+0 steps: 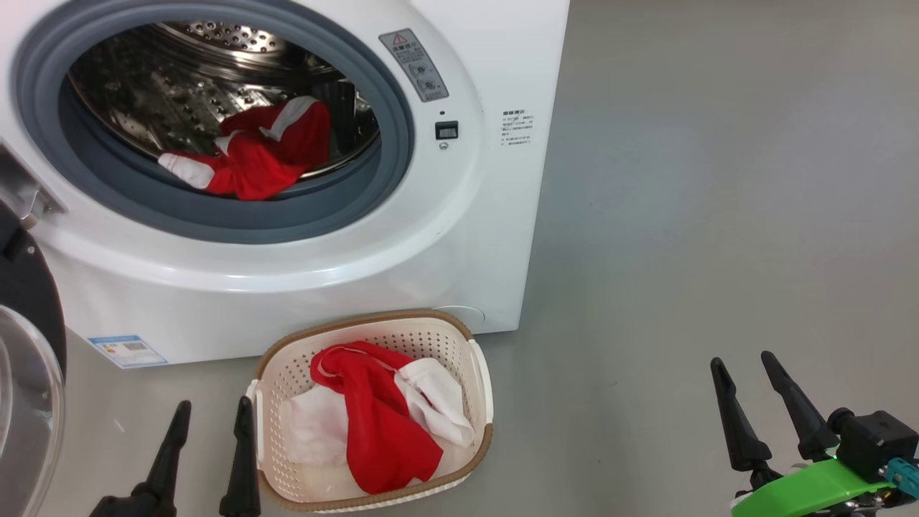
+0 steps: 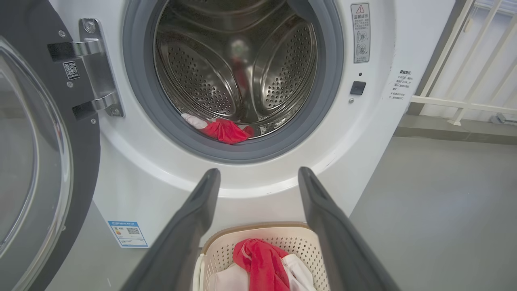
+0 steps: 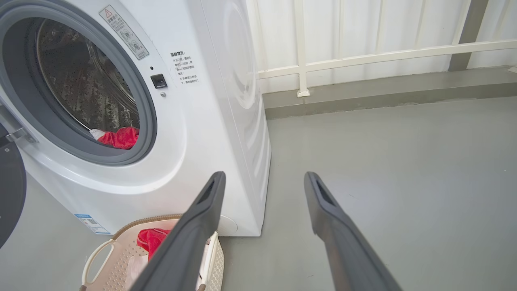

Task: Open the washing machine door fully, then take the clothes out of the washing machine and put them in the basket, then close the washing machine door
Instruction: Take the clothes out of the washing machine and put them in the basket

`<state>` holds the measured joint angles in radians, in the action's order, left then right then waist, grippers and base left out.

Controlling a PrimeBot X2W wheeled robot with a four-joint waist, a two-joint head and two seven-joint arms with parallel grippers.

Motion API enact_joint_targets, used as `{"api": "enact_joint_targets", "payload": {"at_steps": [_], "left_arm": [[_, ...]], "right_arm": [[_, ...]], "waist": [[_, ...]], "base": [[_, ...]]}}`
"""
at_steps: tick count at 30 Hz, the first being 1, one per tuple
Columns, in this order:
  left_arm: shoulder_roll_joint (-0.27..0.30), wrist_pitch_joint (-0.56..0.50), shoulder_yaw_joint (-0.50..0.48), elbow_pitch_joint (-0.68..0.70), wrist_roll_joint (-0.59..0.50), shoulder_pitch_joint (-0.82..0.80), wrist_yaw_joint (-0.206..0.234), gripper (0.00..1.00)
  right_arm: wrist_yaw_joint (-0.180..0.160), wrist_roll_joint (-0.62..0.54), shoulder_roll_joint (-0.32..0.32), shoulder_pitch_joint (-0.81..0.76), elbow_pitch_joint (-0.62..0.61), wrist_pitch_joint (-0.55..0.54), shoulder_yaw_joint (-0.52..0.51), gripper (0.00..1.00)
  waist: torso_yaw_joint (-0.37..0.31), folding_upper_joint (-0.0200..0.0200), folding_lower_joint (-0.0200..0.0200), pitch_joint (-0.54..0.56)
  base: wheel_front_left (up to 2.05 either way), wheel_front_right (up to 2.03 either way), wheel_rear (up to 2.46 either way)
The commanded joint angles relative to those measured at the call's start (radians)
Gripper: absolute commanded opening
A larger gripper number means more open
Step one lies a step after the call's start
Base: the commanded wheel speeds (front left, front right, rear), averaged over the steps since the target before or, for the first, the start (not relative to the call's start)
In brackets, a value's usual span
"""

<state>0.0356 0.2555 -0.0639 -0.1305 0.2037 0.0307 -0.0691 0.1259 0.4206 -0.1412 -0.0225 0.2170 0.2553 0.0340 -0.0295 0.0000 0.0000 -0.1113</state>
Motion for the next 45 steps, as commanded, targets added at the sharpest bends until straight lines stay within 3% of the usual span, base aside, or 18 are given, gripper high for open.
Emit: {"api": "enact_joint_targets", "payload": {"at_steps": [1,27,33,45], "left_arm": [[0.015,0.006,-0.031,0.033,0.003,-0.004,0.012,1.0],[0.015,0.006,0.017,-0.01,-0.011,-0.065,0.03,1.0],[0.02,0.006,0.034,-0.095,-0.074,-0.189,0.027,1.0],[0.096,0.006,0.095,-0.362,-0.195,-0.582,0.034,1.0]], "right_arm": [[0.005,-0.008,-0.016,-0.004,-0.027,0.006,0.012,1.0],[0.005,-0.011,-0.001,0.03,-0.03,0.006,0.013,1.0],[0.005,-0.011,0.001,0.063,-0.036,0.006,0.016,1.0],[0.005,-0.007,0.012,0.164,-0.052,0.006,0.033,1.0]], "waist": [[0.002,0.0,0.0,0.001],[0.015,0.0,0.0,-0.053],[0.021,0.0,0.0,-0.115],[0.004,0.0,0.0,-0.275]], "base": [[0.0,0.0,0.0],[0.0,0.0,0.0],[0.0,0.0,0.0],[0.0,0.0,0.0]]}}
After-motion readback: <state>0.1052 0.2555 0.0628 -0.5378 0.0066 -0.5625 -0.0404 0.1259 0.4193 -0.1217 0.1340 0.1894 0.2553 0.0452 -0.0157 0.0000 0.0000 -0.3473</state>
